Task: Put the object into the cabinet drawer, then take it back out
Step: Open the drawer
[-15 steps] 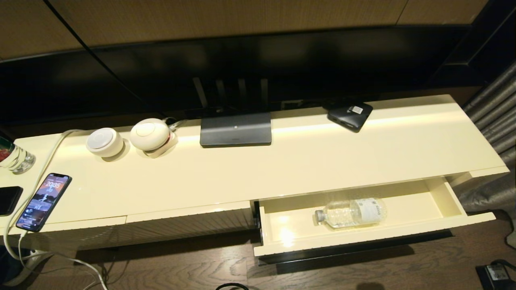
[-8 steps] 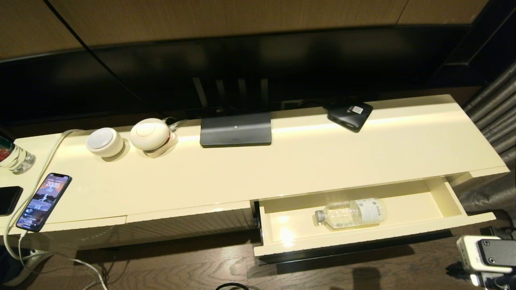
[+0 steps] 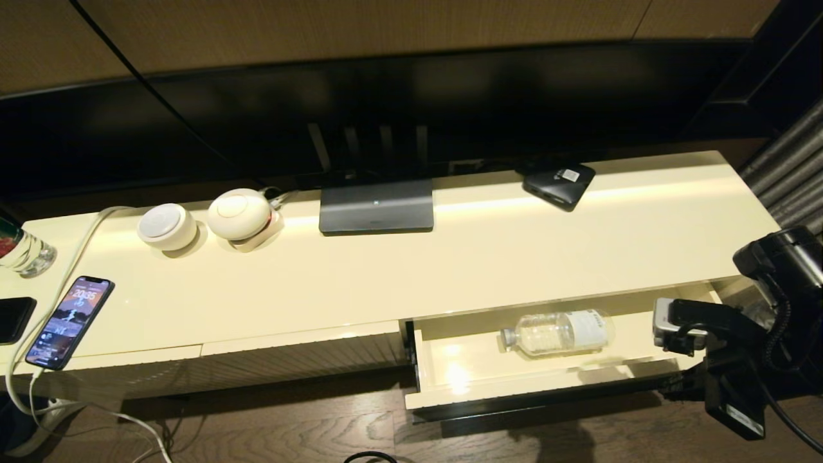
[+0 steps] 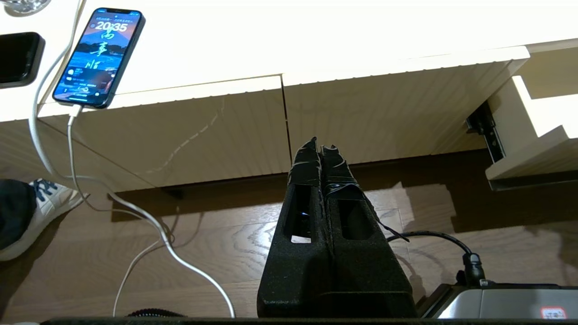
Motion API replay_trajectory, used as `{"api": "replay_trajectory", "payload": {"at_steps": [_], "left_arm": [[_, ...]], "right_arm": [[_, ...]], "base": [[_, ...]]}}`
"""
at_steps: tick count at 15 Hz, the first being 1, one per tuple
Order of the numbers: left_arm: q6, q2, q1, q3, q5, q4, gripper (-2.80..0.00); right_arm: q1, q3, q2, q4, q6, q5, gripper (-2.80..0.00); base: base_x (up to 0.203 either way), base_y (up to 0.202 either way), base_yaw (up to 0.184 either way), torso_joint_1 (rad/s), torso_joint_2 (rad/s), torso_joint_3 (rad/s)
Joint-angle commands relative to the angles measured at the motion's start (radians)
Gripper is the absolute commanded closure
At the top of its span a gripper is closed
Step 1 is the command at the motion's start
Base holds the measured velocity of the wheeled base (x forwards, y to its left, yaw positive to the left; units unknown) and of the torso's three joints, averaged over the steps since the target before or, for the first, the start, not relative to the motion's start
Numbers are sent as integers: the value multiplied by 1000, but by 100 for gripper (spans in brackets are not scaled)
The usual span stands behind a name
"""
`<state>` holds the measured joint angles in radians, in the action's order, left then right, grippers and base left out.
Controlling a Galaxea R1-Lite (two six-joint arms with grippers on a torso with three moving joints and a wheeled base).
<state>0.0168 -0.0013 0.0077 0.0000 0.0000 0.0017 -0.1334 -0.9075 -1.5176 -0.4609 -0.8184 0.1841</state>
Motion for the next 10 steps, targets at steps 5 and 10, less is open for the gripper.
{"api": "replay_trajectory", "payload": {"at_steps": [5, 10], "left_arm": [[0, 1, 0, 3, 0, 0, 0], [0, 1, 0, 3, 0, 0, 0]], "right_arm": [[-102, -191, -224, -4, 402, -127, 0], [-126, -290, -313, -6, 590, -204, 0]], "base": [[0, 0, 0, 0, 0, 0], [0, 0, 0, 0, 0, 0]]}}
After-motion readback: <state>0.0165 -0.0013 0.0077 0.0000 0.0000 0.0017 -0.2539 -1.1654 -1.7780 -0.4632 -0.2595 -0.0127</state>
